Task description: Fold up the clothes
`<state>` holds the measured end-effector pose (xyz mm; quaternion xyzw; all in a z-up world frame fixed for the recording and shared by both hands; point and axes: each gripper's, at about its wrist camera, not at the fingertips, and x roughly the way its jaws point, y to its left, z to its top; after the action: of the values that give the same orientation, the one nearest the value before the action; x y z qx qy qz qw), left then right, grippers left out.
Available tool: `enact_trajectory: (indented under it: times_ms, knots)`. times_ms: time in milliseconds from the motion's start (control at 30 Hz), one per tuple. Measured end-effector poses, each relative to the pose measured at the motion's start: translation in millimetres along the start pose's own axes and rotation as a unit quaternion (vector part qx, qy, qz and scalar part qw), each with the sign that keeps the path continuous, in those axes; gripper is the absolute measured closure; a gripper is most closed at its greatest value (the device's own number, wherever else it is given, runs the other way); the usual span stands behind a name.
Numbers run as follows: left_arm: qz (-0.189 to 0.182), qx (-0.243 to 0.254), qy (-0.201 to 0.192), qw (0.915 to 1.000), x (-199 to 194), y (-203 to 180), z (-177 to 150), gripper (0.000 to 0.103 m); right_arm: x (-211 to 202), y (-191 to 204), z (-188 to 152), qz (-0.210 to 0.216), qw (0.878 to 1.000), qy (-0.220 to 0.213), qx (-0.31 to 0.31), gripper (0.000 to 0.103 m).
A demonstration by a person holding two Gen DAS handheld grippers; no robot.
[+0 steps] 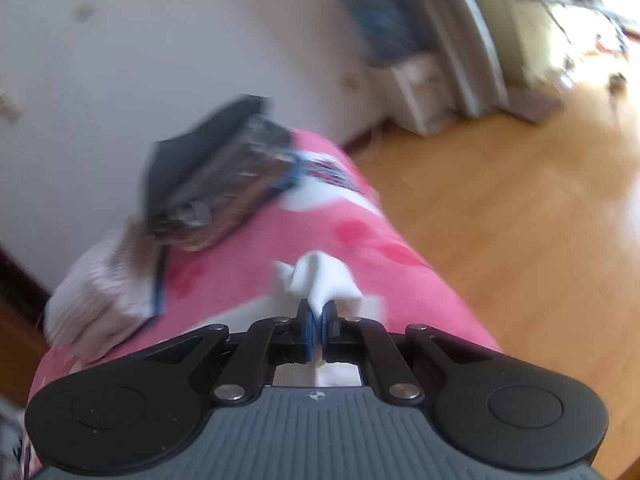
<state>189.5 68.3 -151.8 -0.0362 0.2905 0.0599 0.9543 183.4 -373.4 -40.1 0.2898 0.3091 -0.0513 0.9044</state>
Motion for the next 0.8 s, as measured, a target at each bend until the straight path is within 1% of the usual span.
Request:
enact_trajectory:
  times_ms: [100, 200, 333, 467, 600, 633, 667, 700, 767, 800]
  knots:
    - [-0.009, -0.022, -0.004, 0.9997, -4, 6, 0, 0.018, -11, 42, 1, 0.031, 0.998, -0.002, -0.047, 0.099]
    - [-0.022, -0.046, -0.006, 0.9987, -9, 13, 1, 0.018, -15, 82, -5, 0.058, 0.994, 0.005, -0.087, 0.100]
    - [-0.038, -0.072, -0.005, 0.9967, -17, 24, 3, 0.018, -8, 134, -23, 0.077, 0.984, 0.018, -0.160, 0.100]
    - [-0.047, -0.093, -0.003, 0.9946, -18, 32, 4, 0.018, 17, 174, -63, 0.073, 0.969, 0.052, -0.232, 0.099]
    - [-0.050, -0.098, -0.002, 0.9939, -16, 36, 5, 0.018, 50, 203, -120, 0.062, 0.944, 0.097, -0.310, 0.097]
    - [-0.051, -0.098, -0.002, 0.9939, -15, 36, 5, 0.018, 58, 207, -133, 0.055, 0.939, 0.111, -0.321, 0.097]
    - [-0.051, -0.097, -0.002, 0.9939, -15, 37, 4, 0.018, 64, 210, -143, 0.051, 0.937, 0.124, -0.324, 0.097]
    - [-0.052, -0.095, -0.003, 0.9941, -15, 37, 3, 0.018, 67, 211, -149, 0.050, 0.938, 0.135, -0.317, 0.094]
    - [-0.053, -0.090, -0.006, 0.9946, -15, 36, 2, 0.018, 74, 213, -163, 0.046, 0.939, 0.157, -0.303, 0.082]
    - [-0.052, -0.087, -0.008, 0.9948, -15, 36, 0, 0.018, 75, 214, -166, 0.048, 0.941, 0.164, -0.294, 0.070]
